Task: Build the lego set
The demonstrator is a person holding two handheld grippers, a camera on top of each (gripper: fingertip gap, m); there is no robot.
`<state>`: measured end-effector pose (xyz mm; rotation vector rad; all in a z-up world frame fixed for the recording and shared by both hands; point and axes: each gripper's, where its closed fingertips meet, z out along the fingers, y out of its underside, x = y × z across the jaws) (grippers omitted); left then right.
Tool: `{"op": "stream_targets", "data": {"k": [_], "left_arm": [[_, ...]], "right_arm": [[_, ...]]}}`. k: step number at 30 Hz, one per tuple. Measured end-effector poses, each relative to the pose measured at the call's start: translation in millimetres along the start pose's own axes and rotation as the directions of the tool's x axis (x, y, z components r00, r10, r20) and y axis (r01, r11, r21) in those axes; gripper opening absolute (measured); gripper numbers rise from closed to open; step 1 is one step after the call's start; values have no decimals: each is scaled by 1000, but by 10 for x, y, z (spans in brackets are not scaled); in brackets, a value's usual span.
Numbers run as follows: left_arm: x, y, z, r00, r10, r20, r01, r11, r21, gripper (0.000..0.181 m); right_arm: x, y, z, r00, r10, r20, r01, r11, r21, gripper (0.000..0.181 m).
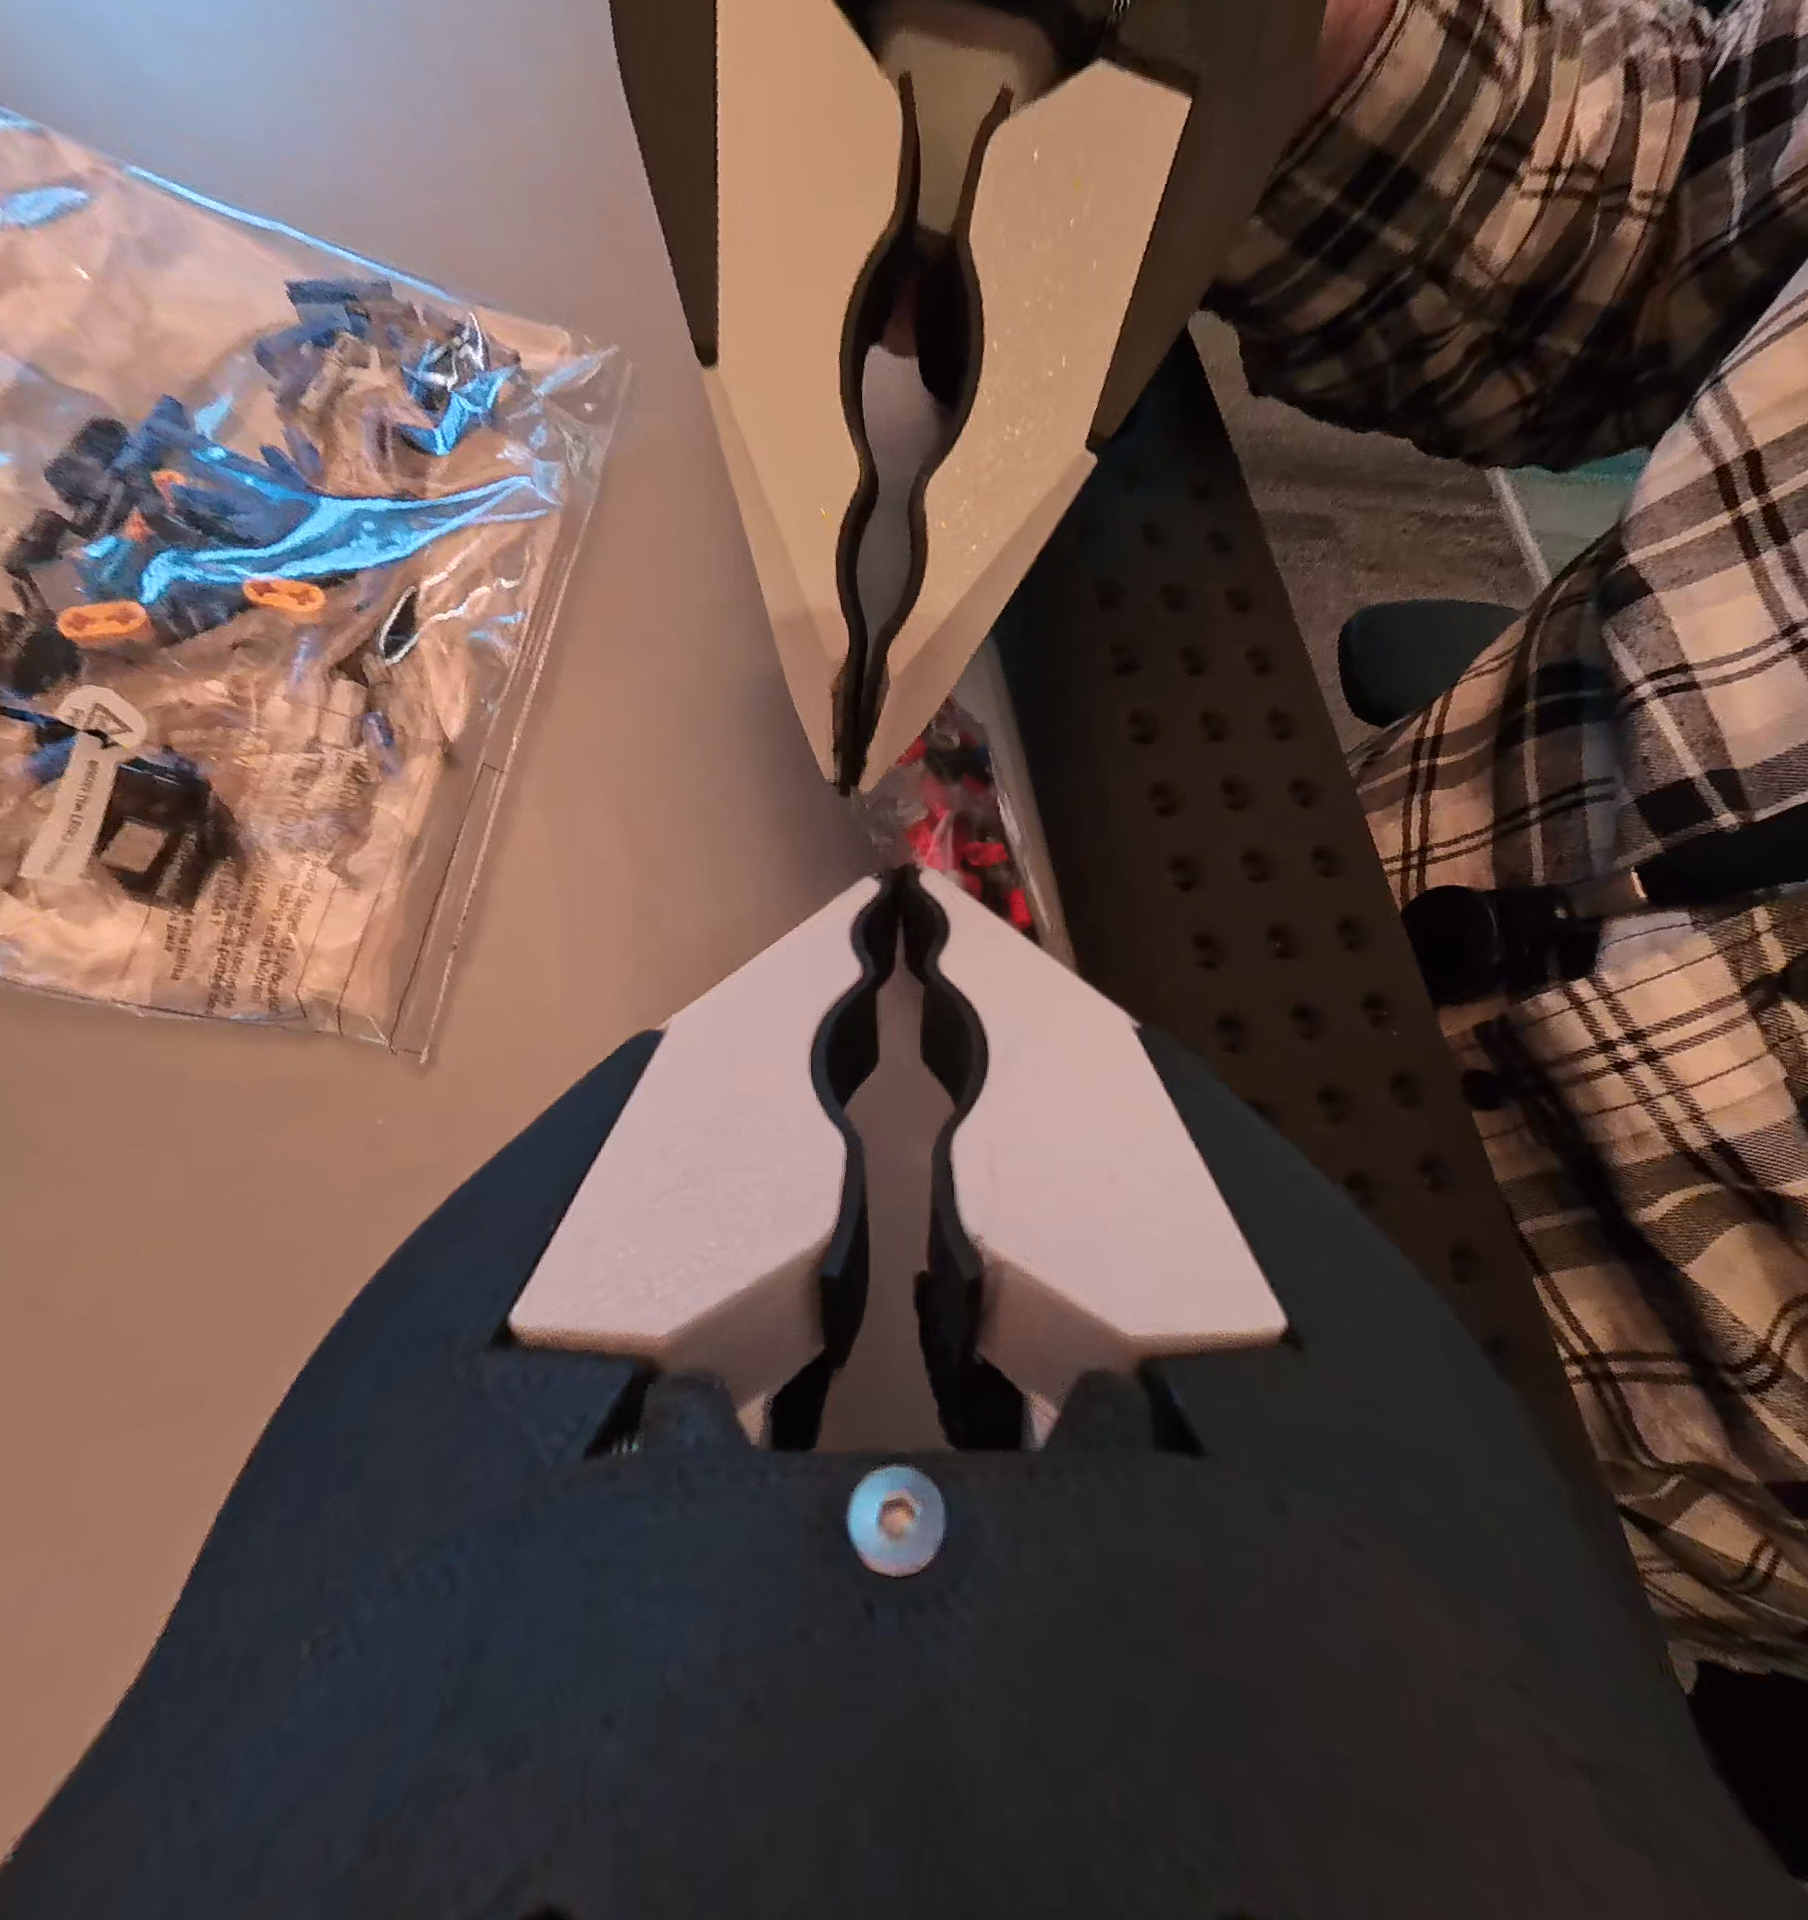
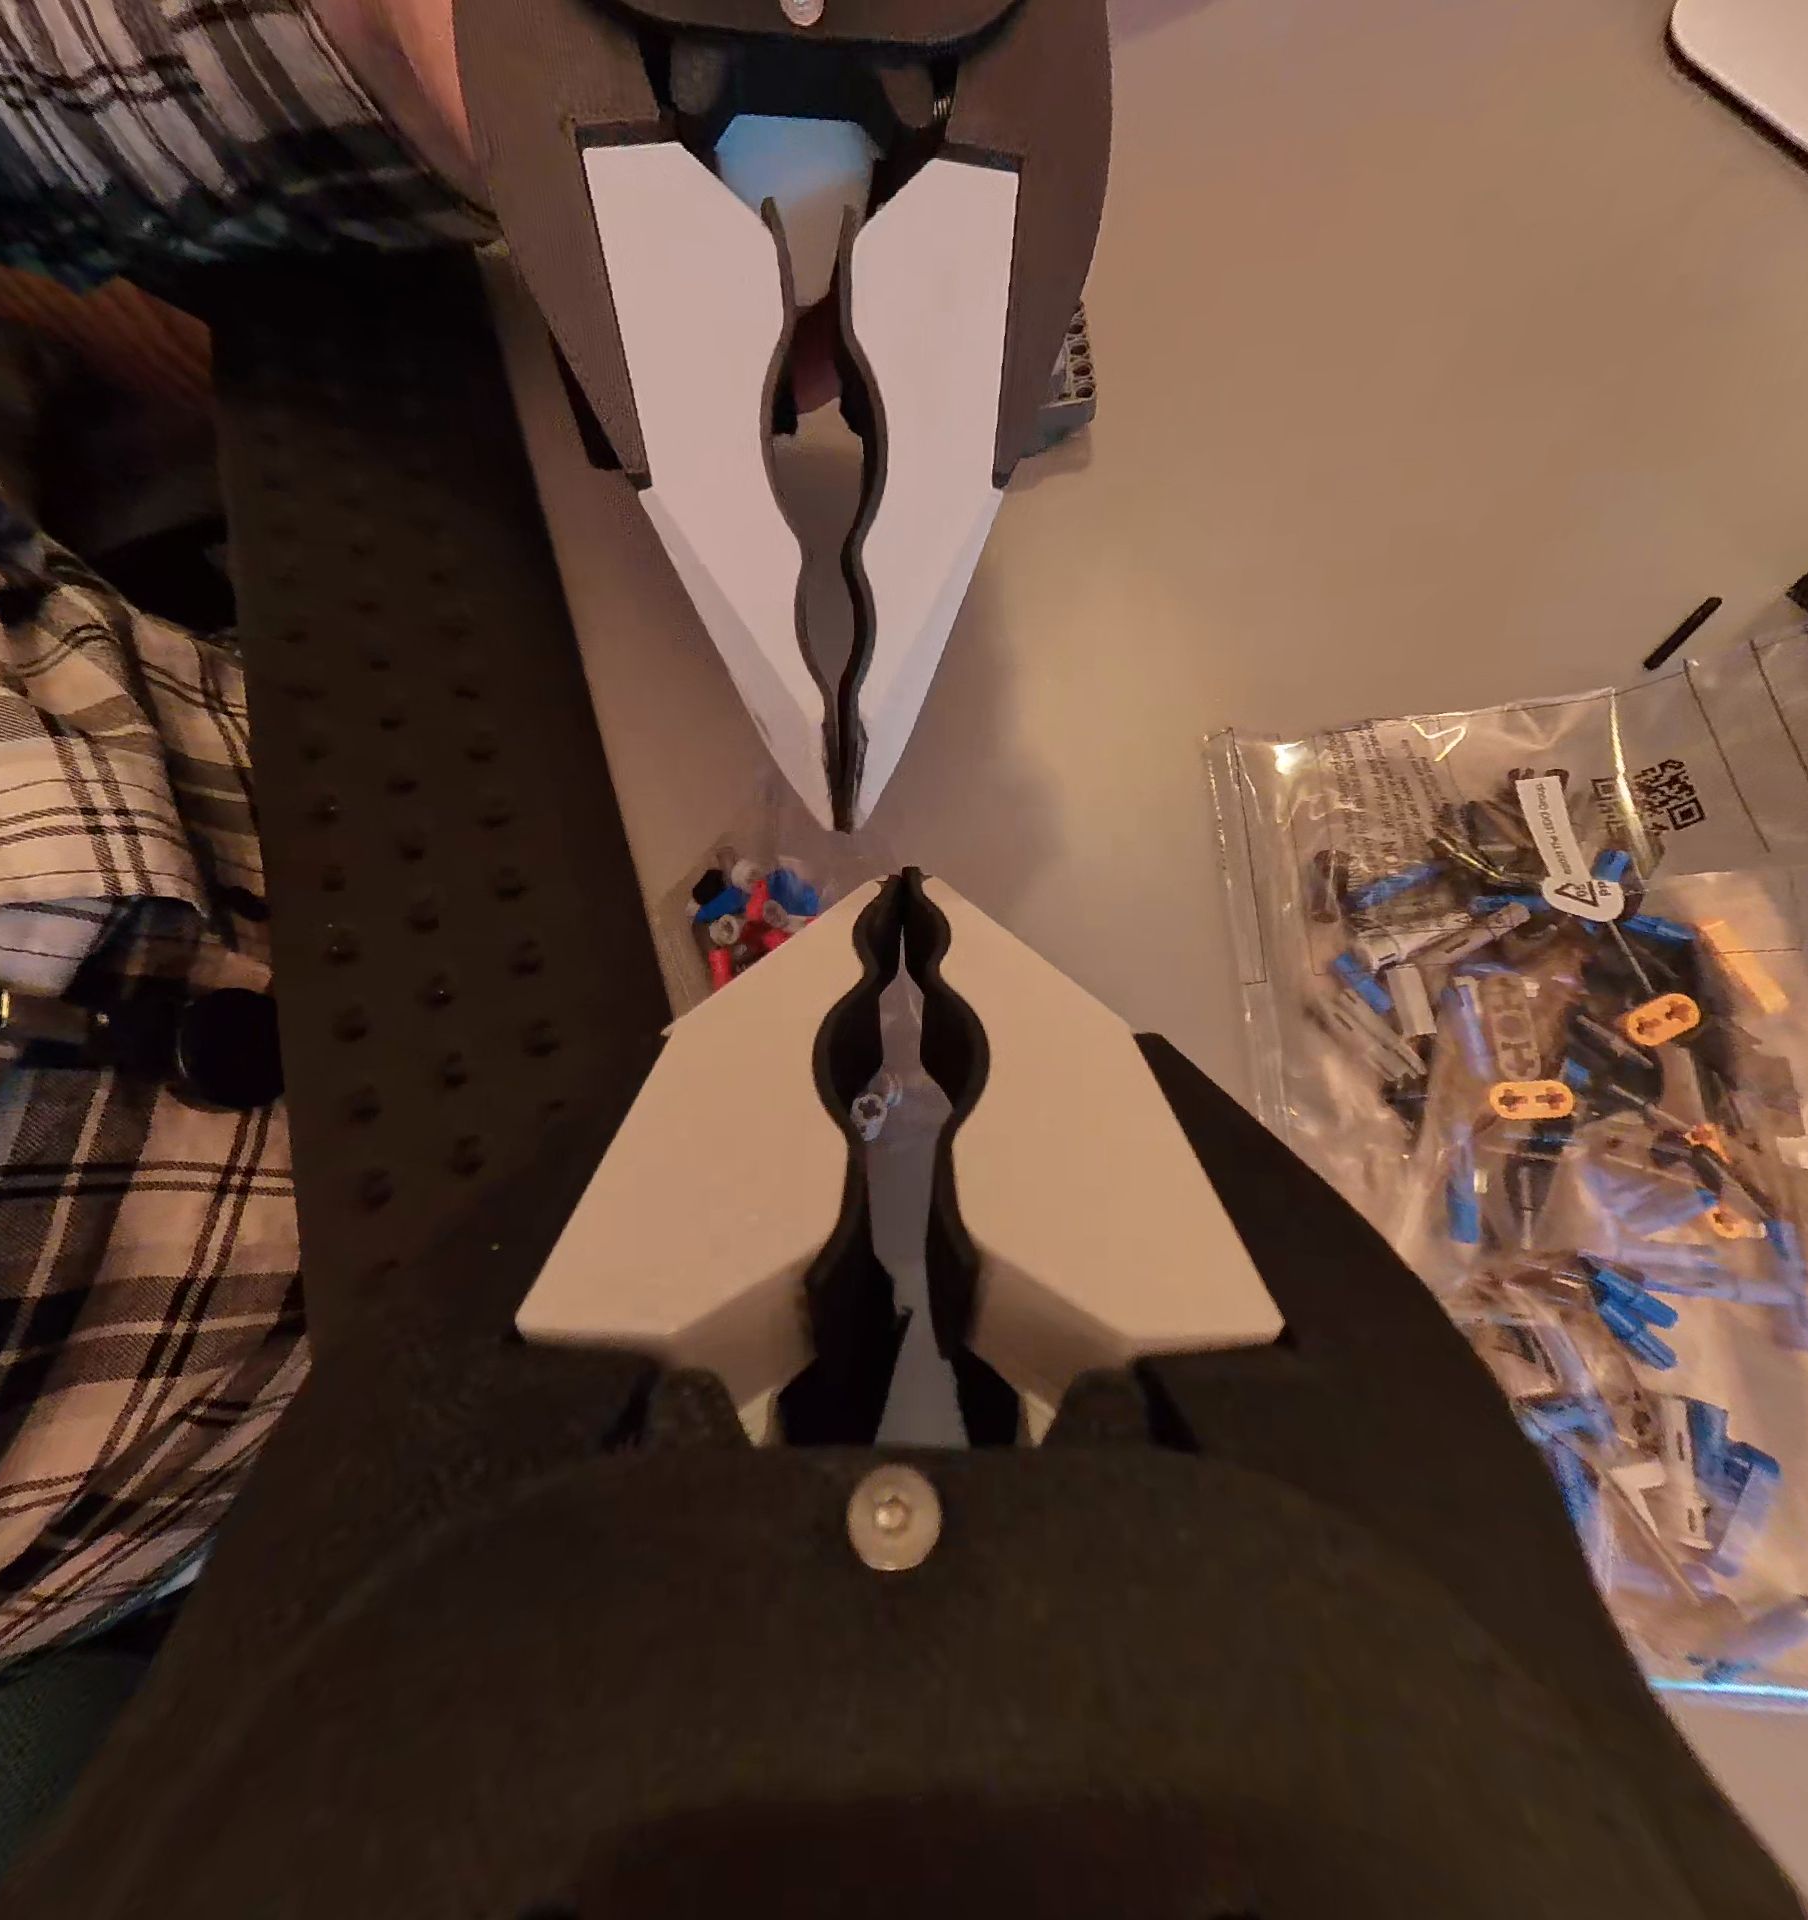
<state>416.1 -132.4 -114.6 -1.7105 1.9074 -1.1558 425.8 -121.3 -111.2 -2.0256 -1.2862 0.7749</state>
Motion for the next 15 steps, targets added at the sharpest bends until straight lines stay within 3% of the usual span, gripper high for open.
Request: {"op": "stream_targets", "data": {"k": [3,8,15], "left_arm": [[9,-24,11,1000,0,-9,0,1000,7,0],[2,1,17,998,65,17,-64,998,-26,0],[-25,-100,-56,998,-47,-35,50,996,75,0]], "right_arm": [[-14,-41,10,1000,16,15,-17,1000,12,13],[-76,-59,94,997,-78,25,79,997,-26,0],[-44,-144,36,992,-117,-50,118,993,14,0]]}}
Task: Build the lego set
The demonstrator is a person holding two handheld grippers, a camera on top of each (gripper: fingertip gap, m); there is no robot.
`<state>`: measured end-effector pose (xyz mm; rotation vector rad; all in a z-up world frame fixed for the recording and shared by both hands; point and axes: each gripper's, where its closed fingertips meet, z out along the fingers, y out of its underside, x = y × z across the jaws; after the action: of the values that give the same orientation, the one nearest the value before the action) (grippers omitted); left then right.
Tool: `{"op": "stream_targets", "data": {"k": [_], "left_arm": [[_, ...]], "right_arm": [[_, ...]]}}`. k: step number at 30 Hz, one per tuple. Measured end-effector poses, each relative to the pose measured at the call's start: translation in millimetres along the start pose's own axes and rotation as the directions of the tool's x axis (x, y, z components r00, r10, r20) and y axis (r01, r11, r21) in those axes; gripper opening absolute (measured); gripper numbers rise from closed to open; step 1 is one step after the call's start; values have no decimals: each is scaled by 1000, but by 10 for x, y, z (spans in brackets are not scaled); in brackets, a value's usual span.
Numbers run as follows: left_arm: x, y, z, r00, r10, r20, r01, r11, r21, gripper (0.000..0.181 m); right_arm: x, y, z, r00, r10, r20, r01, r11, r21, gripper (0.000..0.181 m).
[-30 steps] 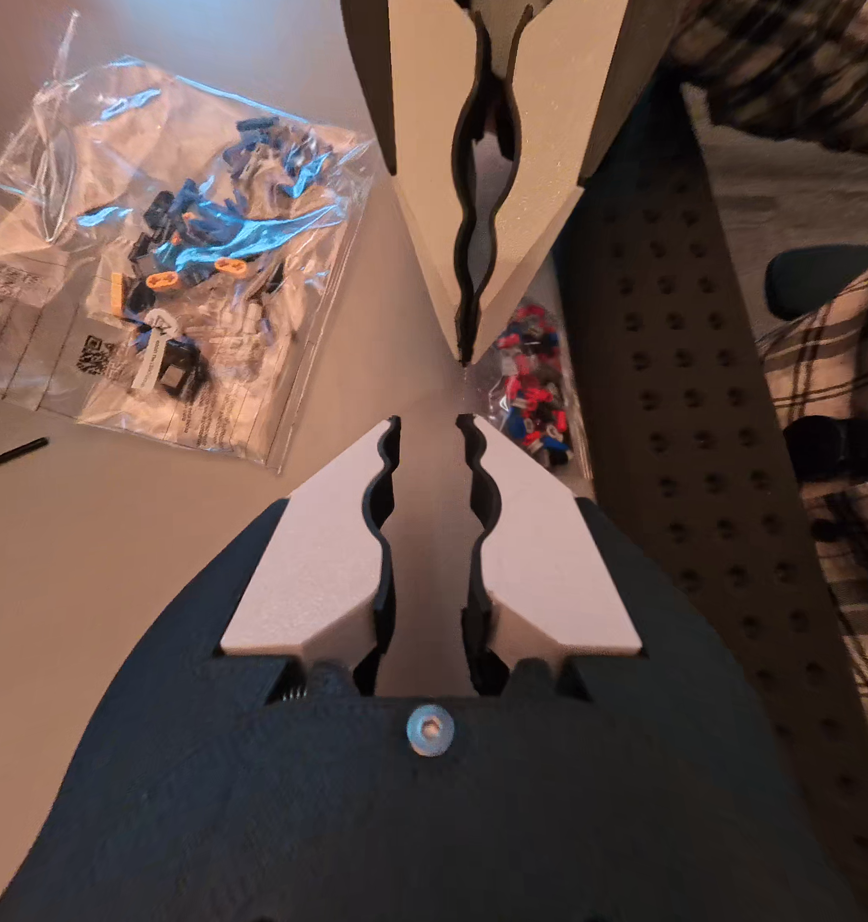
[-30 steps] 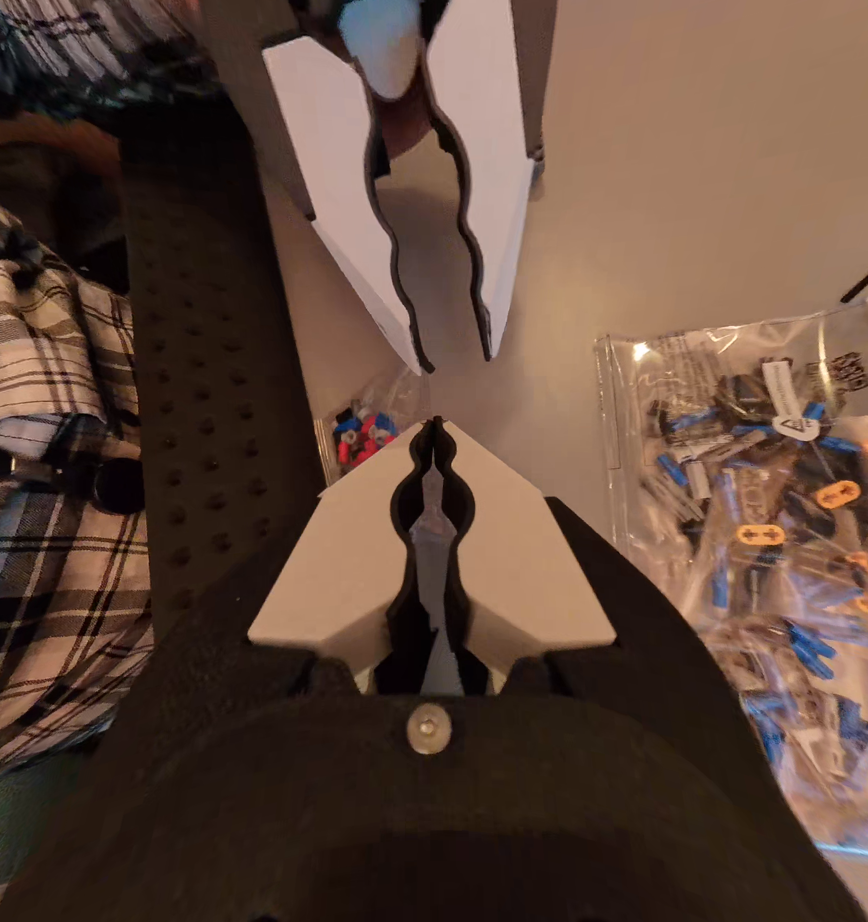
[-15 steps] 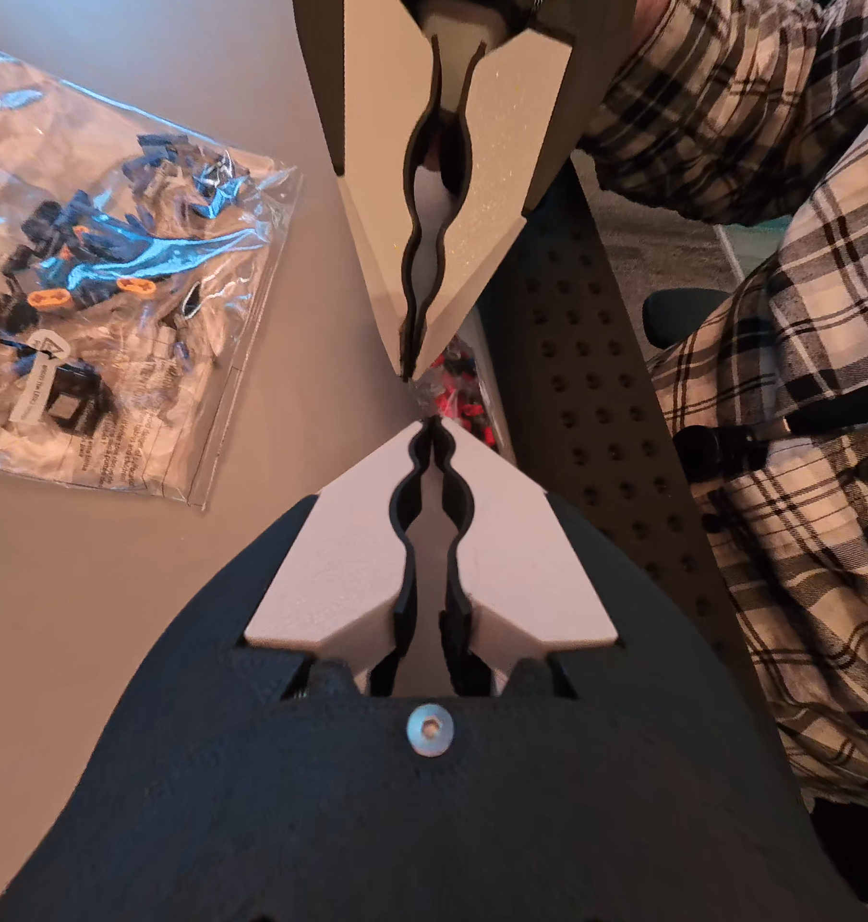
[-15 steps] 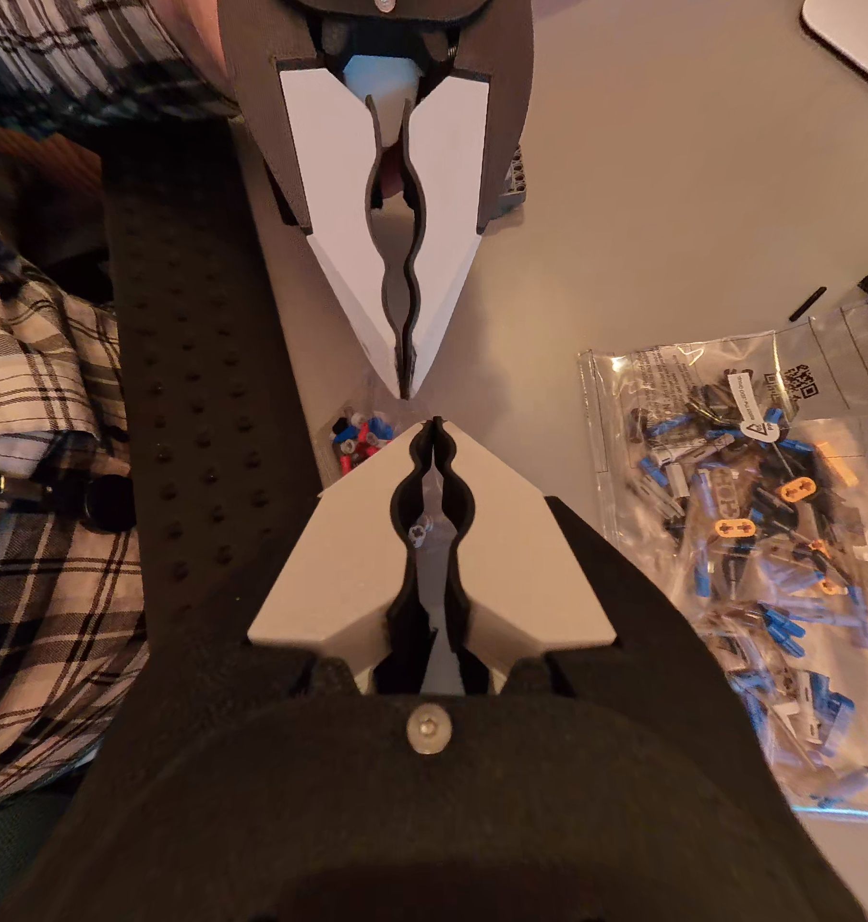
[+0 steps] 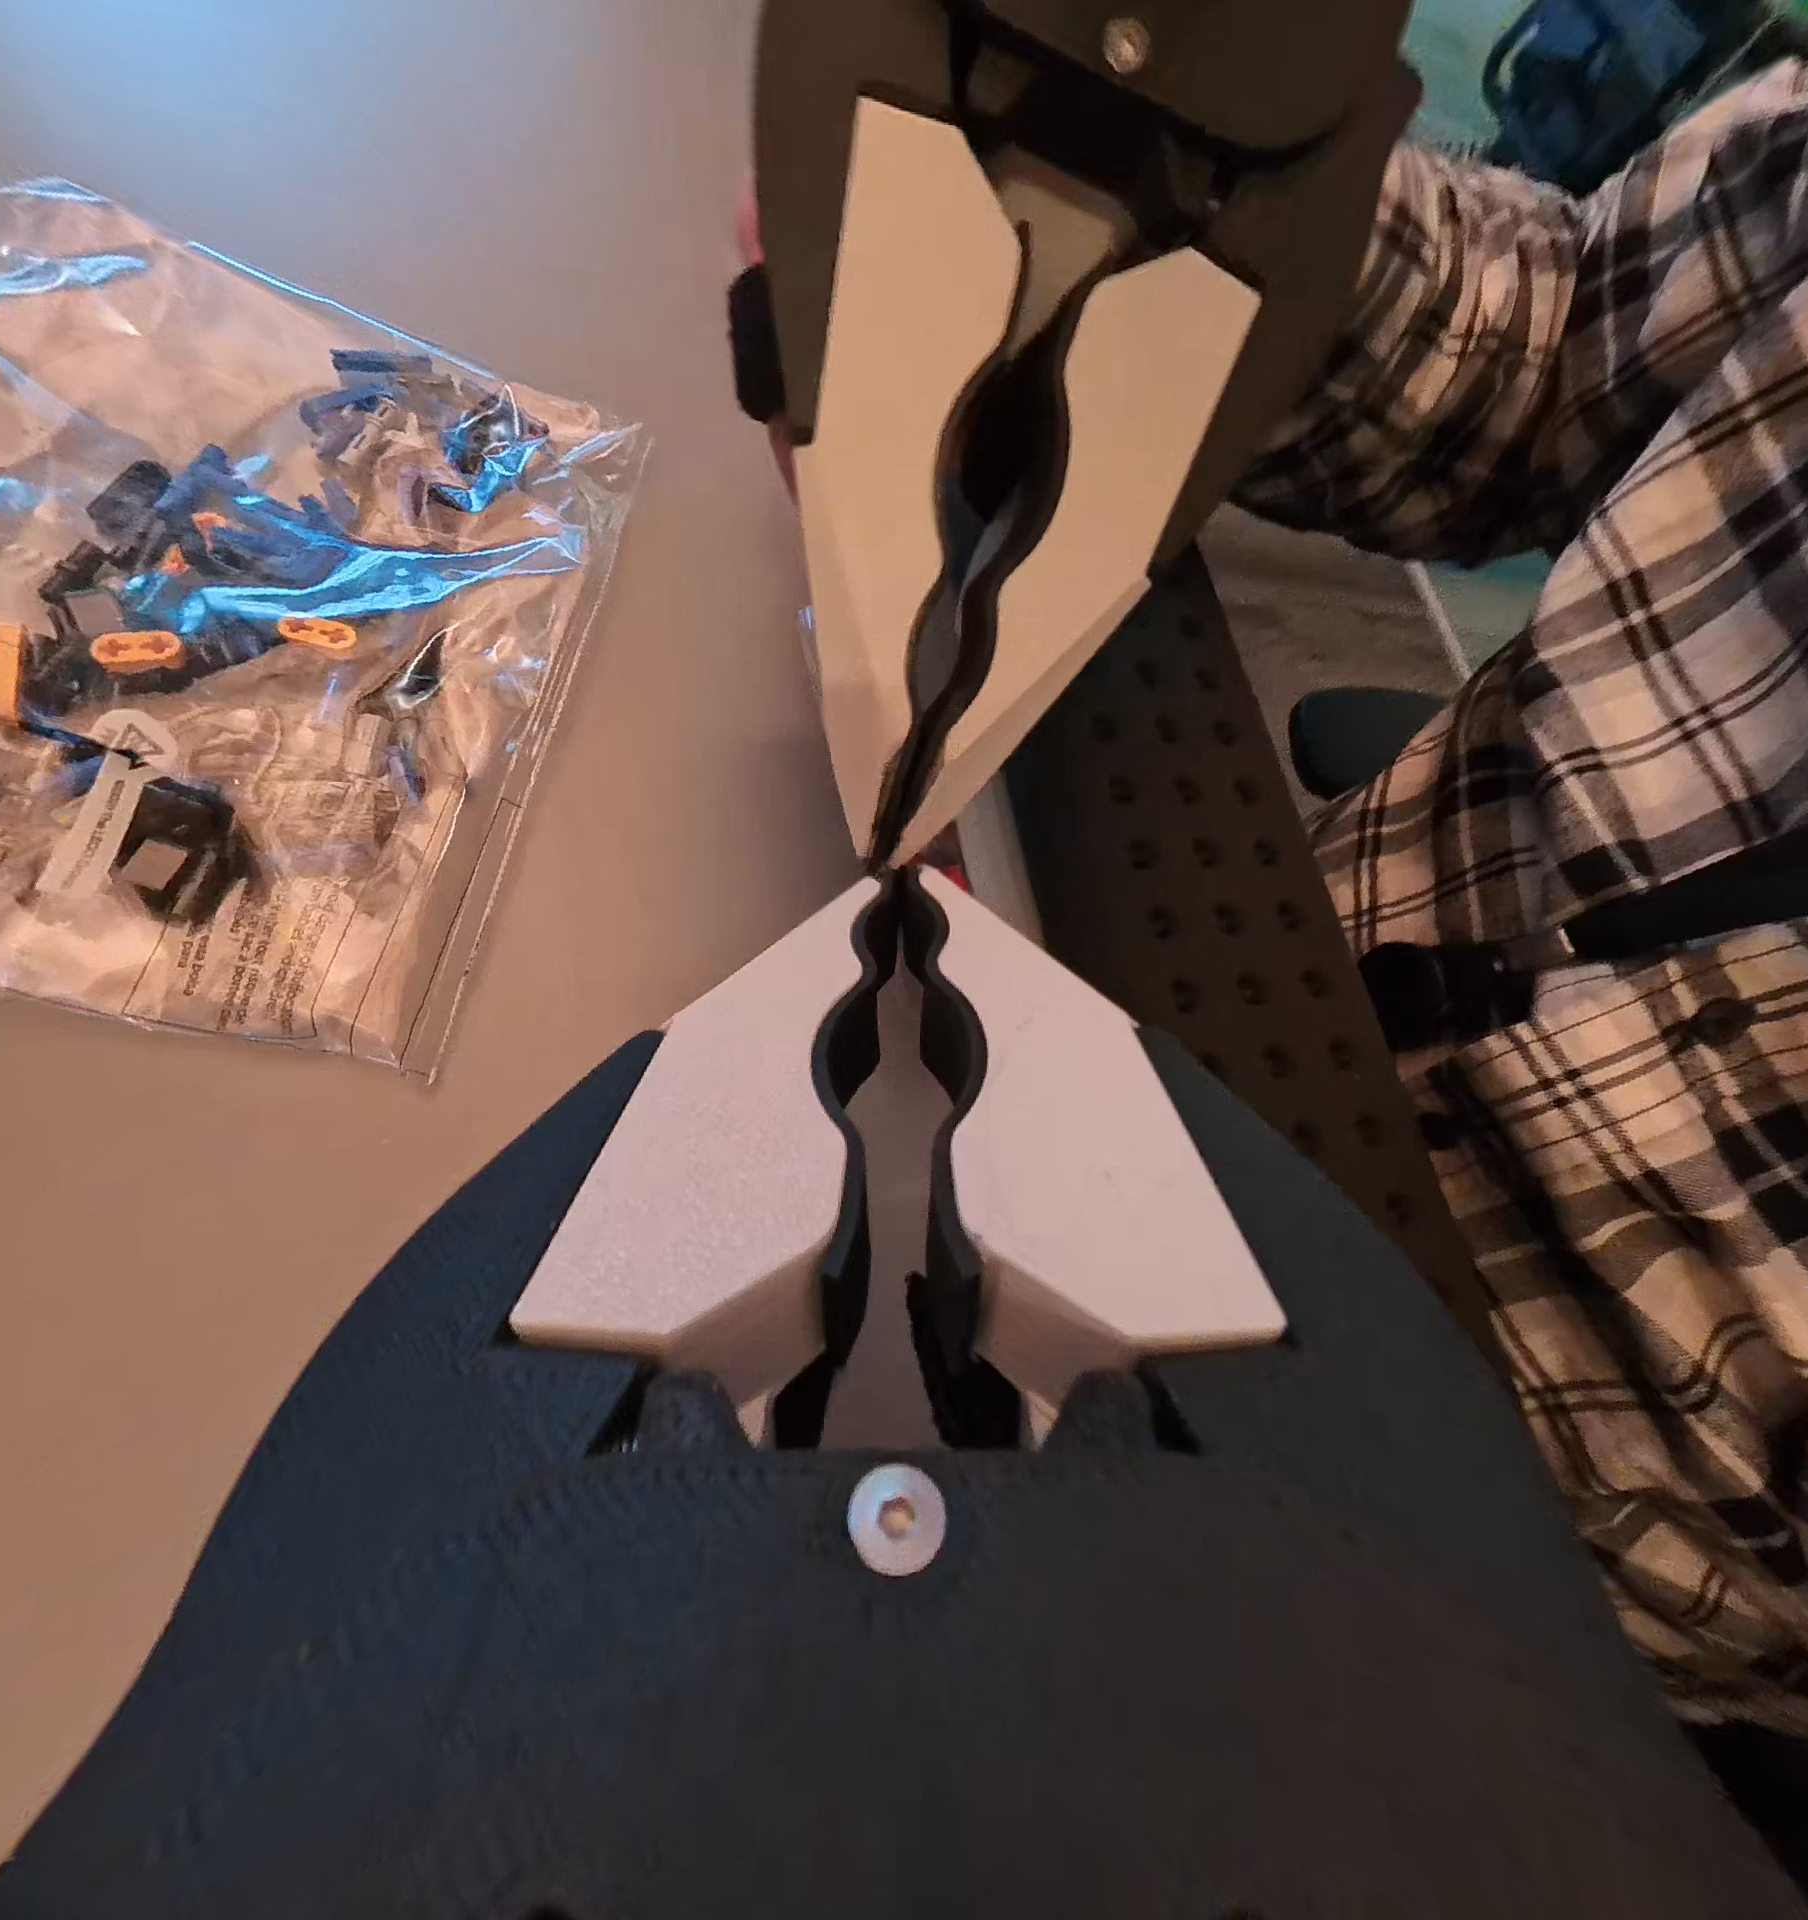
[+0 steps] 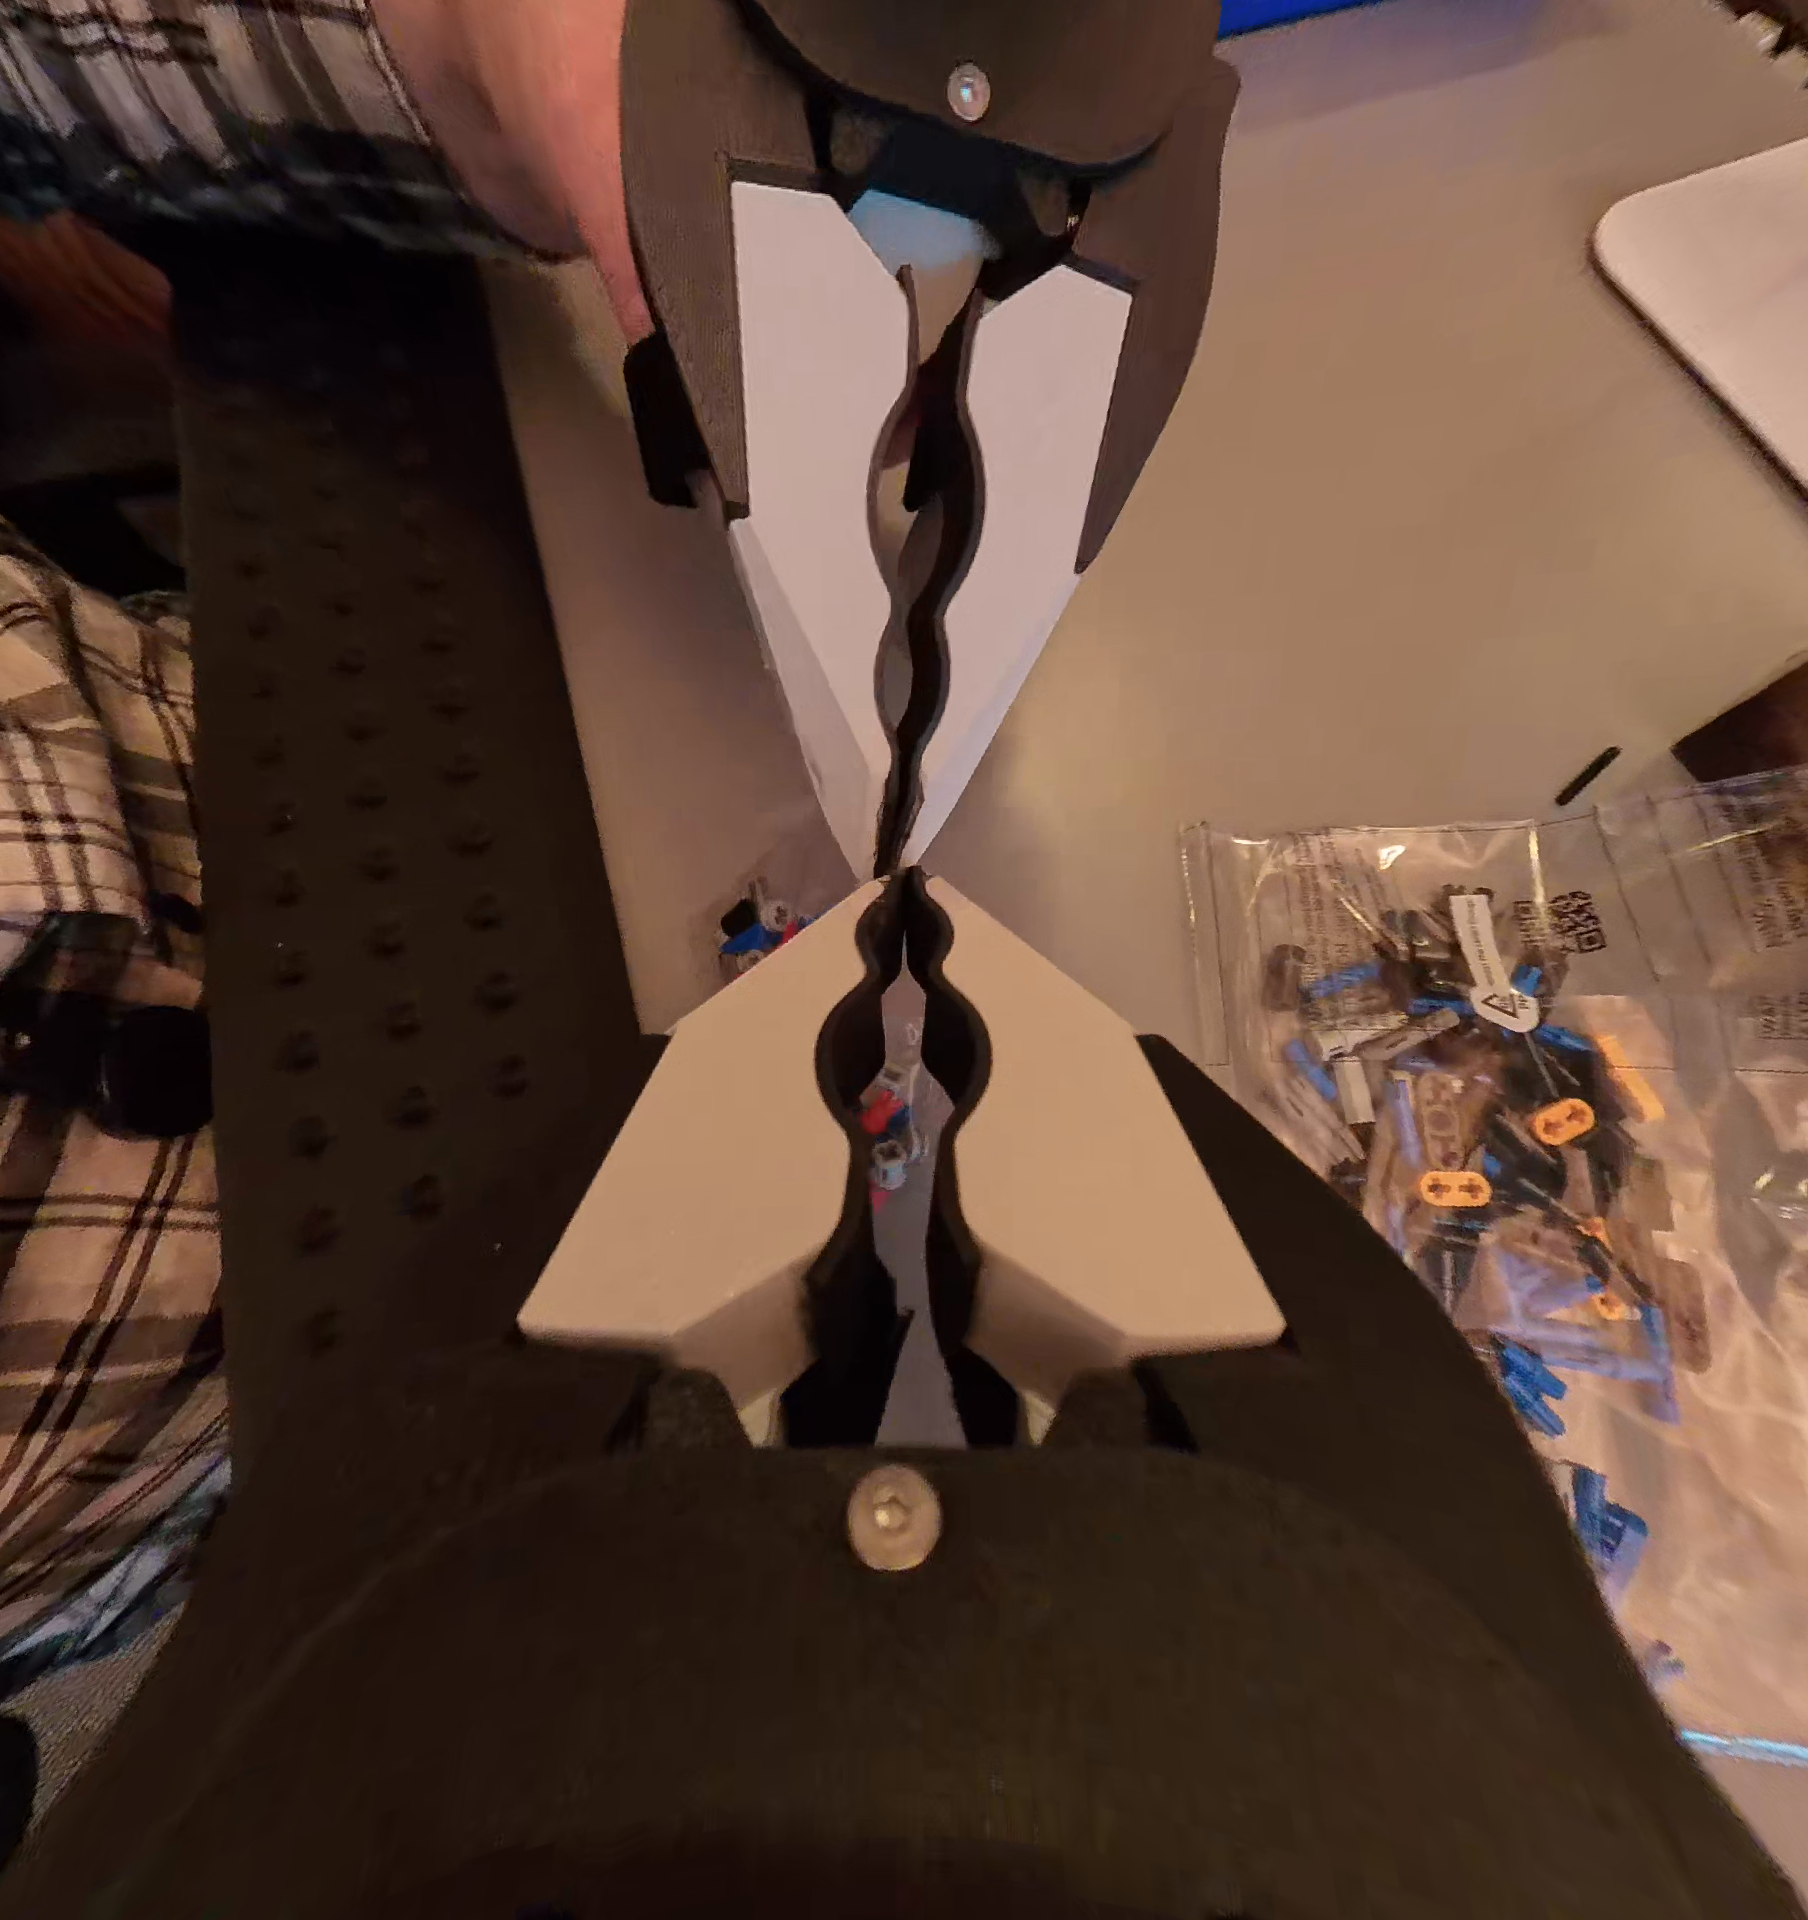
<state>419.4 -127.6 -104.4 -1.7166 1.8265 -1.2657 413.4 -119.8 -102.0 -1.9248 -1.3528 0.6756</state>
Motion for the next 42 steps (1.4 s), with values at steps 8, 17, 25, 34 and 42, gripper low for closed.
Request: {"op": "stream_targets", "data": {"k": [8,17,25,34,42], "left_arm": [[-225,106,69,978,-206,22,206,979,-8,0],[-515,313,353,927,-325,189,348,931,-107,0],[-601,265,373,875,-412,253,418,908,31,0],[-501,190,329,911,-332,246,320,943,88,0],[-482,263,361,904,-372,209,367,928,66,0]], "right_arm": [[110,108,99,944,-174,-281,149,983,-109,0],[300,497,265,791,-406,-459,228,890,-395,0],[376,514,232,711,-459,-532,215,863,-457,0],[344,464,173,838,-247,-487,131,957,-260,0],[295,492,218,873,-218,-436,124,964,-235,0]]}}
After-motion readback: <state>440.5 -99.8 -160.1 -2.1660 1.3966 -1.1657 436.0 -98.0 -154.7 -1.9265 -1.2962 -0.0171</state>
